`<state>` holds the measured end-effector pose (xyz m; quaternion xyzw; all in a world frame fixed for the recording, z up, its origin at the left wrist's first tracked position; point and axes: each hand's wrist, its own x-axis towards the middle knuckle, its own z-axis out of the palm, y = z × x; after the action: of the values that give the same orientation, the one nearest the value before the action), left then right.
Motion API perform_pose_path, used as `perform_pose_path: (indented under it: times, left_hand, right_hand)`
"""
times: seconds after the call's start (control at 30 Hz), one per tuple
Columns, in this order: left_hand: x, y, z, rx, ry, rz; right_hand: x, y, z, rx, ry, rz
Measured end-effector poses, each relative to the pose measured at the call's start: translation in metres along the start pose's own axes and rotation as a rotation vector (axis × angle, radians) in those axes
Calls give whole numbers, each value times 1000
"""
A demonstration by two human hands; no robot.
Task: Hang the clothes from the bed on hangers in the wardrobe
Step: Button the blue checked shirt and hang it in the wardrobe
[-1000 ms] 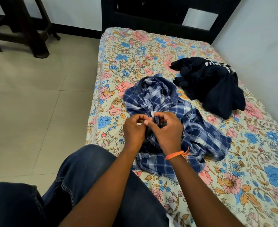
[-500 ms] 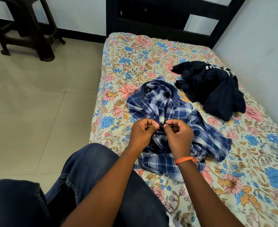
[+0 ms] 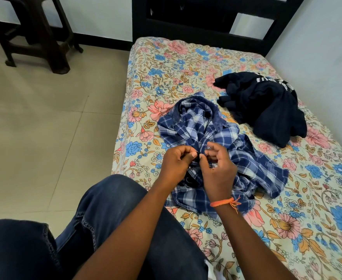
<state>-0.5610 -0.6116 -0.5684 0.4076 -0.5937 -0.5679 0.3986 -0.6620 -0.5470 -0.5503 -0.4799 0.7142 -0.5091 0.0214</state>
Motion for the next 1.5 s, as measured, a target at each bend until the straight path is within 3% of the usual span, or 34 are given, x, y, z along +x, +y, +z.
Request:
perform_pose_path:
  times: [0.37,0.77,1.0,1.5]
  left_hand:
    - [-1,-1,0,-64,-2,-33]
    - [0,-2,1,-111,24,-152]
    - [-1,0,1,-81,14,-176]
    - [1,-2,3,19,72,-173]
  right_hand:
    - [-7,0,2,60,-43,-6]
    - [-8,0,1,339,8,196]
    - [-1,4,3,348,-10,350]
    - [-7,2,16,188,-9,311]
